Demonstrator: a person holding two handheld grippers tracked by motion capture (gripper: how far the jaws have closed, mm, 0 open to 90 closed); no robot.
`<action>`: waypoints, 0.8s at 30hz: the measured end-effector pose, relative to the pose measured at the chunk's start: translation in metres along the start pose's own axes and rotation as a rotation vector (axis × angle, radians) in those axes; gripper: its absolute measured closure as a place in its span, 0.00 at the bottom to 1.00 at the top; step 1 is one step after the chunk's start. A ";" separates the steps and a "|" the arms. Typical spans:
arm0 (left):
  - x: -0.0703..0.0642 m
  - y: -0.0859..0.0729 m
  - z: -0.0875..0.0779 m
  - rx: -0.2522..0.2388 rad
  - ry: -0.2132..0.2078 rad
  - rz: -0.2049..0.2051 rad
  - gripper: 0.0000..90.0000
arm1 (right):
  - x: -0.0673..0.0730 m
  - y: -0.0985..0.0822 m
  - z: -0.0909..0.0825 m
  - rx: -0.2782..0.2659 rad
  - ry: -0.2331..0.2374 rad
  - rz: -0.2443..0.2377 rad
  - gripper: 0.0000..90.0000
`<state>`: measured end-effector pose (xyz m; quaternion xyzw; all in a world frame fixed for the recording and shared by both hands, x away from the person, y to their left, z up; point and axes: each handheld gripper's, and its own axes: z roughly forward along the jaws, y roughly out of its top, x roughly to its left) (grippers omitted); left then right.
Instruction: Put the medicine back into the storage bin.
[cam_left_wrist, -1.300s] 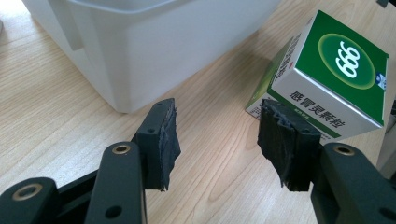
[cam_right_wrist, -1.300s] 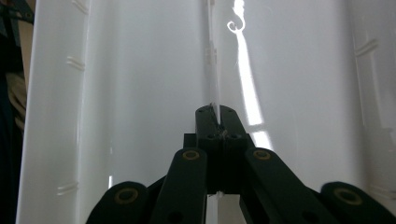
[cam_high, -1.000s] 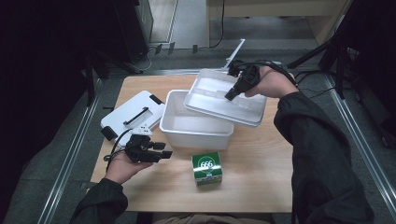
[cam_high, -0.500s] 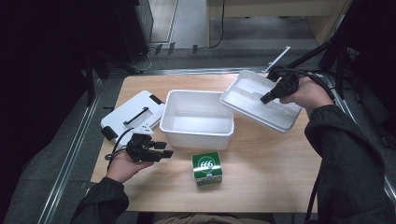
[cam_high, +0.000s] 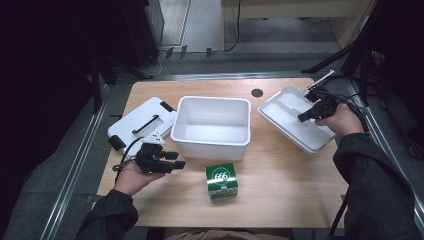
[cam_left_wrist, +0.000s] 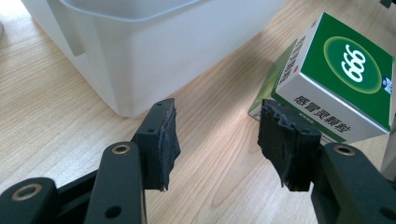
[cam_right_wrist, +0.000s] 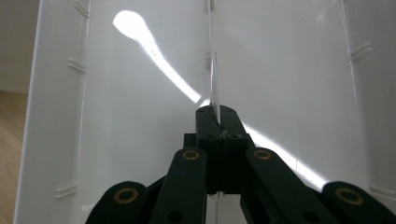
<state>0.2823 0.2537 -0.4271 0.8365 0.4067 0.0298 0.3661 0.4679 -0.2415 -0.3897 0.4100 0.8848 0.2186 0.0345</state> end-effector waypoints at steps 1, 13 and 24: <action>0.000 0.000 0.000 0.001 0.000 0.001 0.51 | -0.001 -0.007 0.013 0.009 -0.008 0.038 1.00; 0.000 0.000 0.000 0.001 0.000 0.003 0.51 | 0.008 -0.021 0.068 -0.005 -0.028 0.095 1.00; 0.000 0.000 0.000 0.001 -0.001 0.005 0.51 | 0.011 -0.026 0.085 -0.032 -0.026 0.104 0.98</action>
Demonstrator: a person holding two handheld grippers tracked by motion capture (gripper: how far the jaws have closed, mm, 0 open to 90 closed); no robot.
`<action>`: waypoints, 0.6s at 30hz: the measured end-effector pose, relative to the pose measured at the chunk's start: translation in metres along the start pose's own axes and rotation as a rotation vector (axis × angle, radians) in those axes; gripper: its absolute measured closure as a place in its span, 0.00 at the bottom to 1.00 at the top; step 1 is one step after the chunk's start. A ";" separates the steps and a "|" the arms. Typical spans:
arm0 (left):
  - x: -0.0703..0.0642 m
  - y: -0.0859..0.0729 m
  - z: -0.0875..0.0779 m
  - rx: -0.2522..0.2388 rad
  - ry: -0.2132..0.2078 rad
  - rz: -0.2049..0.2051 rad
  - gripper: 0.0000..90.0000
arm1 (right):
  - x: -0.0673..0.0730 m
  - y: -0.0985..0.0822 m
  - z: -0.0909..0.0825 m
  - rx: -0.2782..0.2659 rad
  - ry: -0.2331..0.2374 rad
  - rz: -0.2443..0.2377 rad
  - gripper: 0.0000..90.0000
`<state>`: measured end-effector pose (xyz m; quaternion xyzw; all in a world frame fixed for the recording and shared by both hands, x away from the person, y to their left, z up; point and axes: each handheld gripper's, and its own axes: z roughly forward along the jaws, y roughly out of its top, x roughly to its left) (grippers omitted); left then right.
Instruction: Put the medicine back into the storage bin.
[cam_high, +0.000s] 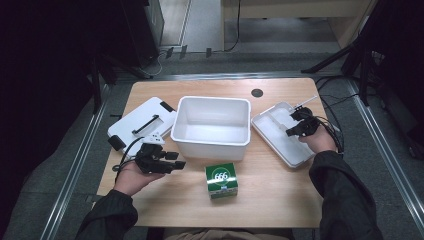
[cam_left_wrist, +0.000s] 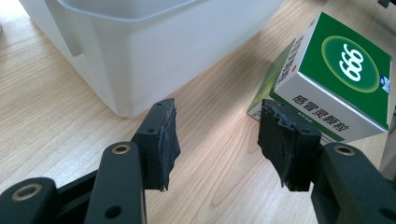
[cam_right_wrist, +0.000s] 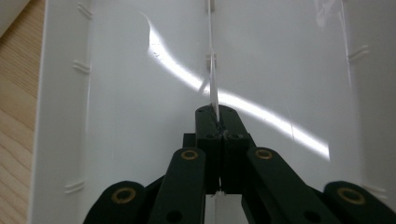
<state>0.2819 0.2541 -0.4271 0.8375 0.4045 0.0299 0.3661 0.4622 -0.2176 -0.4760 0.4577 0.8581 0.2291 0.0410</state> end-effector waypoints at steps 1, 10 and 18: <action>0.000 0.000 0.000 0.000 -0.001 0.000 0.51 | -0.001 0.000 -0.001 -0.012 -0.002 -0.004 0.93; -0.001 0.001 0.002 0.005 -0.005 0.002 0.53 | 0.006 -0.001 -0.021 -0.077 0.043 -0.083 0.72; -0.006 0.002 0.005 -0.001 -0.021 0.016 0.60 | 0.018 -0.016 -0.042 -0.150 0.097 -0.112 0.63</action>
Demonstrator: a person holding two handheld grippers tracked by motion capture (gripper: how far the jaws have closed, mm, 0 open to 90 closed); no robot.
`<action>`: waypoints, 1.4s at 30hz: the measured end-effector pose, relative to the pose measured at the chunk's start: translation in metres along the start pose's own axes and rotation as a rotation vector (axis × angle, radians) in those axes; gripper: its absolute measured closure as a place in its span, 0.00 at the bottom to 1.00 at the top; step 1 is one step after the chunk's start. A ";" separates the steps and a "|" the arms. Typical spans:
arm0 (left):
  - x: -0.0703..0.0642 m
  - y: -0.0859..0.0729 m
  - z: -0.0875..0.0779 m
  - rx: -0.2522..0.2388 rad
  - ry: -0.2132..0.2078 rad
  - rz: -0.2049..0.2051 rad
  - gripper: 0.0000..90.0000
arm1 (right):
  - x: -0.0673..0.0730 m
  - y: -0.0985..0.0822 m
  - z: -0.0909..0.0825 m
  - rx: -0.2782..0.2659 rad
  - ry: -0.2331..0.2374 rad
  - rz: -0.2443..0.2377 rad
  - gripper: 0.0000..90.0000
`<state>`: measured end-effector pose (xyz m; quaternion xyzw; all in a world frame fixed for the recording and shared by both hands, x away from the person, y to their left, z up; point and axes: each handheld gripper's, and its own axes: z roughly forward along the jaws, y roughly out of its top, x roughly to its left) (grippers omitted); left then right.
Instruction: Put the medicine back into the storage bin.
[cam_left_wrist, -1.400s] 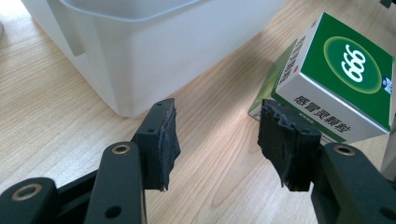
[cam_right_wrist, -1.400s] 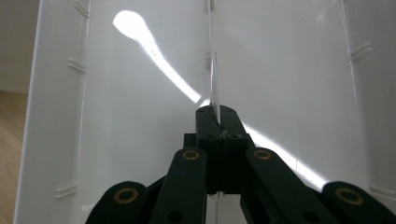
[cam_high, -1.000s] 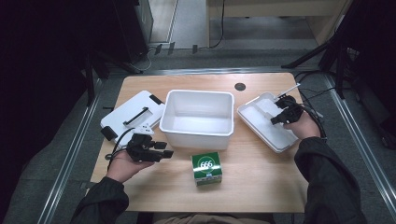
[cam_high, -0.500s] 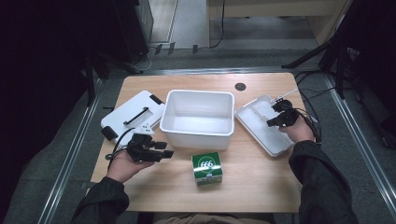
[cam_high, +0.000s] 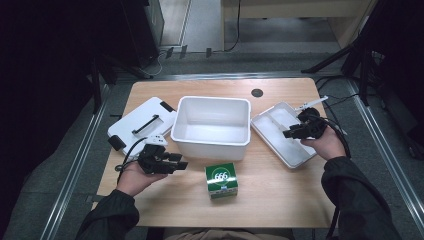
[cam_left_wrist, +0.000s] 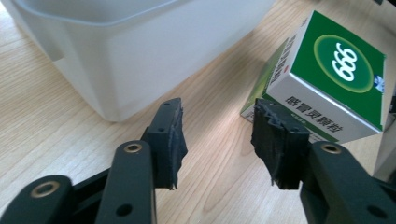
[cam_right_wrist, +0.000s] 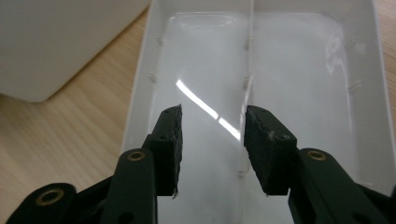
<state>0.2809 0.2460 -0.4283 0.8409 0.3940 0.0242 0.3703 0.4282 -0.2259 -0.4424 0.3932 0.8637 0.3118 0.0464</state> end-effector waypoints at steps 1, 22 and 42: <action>-0.001 0.000 0.001 -0.002 -0.004 0.000 0.61 | 0.003 -0.002 -0.002 -0.005 0.012 -0.012 0.62; -0.017 0.000 0.015 -0.006 -0.055 0.027 0.74 | 0.081 -0.036 0.003 -0.047 0.201 -0.200 0.44; -0.032 -0.003 0.032 0.060 -0.092 0.060 0.72 | 0.155 -0.039 0.018 -0.087 0.407 -0.394 0.27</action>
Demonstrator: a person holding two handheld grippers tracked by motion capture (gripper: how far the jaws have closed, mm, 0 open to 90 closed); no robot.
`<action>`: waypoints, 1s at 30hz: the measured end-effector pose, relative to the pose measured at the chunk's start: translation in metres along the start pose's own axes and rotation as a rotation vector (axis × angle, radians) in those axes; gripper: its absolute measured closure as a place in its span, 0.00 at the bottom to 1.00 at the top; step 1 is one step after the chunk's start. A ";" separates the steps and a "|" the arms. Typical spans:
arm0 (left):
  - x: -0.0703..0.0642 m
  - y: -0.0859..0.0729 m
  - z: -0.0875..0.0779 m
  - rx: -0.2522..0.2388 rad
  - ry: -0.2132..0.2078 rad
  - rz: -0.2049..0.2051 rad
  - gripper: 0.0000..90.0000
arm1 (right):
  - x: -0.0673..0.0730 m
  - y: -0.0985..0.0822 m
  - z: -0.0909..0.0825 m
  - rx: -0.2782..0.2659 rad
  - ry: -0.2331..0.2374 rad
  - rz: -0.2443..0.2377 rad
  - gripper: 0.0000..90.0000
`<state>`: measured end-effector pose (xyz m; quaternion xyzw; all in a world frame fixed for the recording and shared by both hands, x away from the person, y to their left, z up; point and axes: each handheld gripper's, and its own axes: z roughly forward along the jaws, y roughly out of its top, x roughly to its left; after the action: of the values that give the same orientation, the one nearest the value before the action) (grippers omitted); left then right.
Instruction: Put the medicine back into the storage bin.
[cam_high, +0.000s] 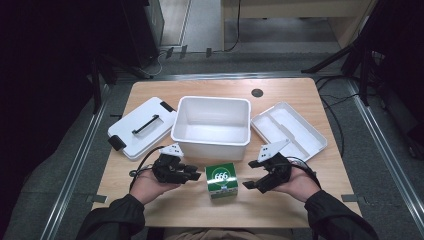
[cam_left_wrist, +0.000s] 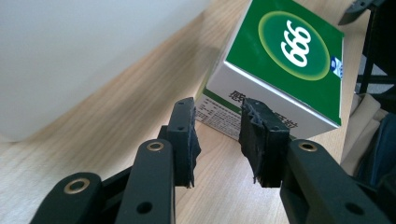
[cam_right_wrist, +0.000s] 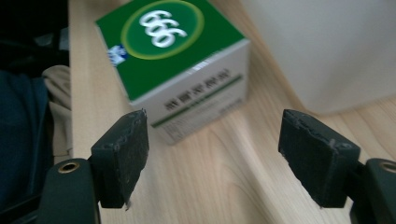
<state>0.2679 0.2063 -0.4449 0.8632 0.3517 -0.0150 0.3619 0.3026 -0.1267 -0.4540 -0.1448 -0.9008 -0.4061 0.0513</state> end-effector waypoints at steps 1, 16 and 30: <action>0.000 0.000 0.001 0.003 -0.001 0.001 0.72 | 0.002 0.001 0.002 -0.001 0.009 -0.007 0.27; -0.001 0.009 0.014 0.001 -0.004 0.001 0.72 | 0.005 0.014 0.042 0.060 0.032 -0.078 0.00; 0.000 0.011 0.016 0.004 0.000 0.005 0.71 | 0.009 0.026 0.063 0.037 0.052 -0.110 0.03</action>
<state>0.2779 0.1910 -0.4499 0.8647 0.3496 -0.0151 0.3603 0.3030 -0.0615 -0.4750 -0.0836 -0.9131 -0.3954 0.0549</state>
